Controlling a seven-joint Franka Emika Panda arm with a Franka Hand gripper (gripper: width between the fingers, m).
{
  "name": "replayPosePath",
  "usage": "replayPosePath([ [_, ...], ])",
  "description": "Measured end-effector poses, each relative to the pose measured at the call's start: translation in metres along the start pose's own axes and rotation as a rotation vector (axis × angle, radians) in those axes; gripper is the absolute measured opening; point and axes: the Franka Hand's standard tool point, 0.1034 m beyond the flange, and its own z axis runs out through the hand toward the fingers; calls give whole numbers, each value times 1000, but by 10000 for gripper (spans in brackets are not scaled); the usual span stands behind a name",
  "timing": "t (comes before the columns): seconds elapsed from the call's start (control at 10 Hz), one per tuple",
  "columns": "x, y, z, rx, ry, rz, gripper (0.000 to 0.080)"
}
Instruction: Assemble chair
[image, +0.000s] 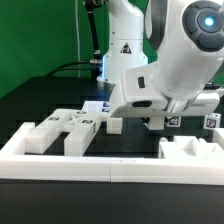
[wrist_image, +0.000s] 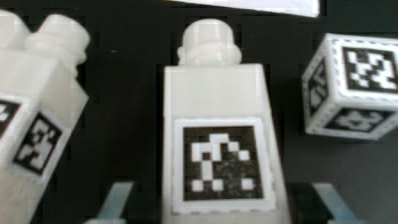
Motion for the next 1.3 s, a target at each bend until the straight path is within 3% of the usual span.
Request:
replayPosePath([
  [0.4, 5, -8, -51, -12, 35, 16, 289],
  [0.9, 10, -9, -52, -15, 61, 18, 290],
  [1.1, 12, -10, -82, -14, 204, 19, 290],
  [1.3, 4, -12, -113, -10, 343, 20, 290],
])
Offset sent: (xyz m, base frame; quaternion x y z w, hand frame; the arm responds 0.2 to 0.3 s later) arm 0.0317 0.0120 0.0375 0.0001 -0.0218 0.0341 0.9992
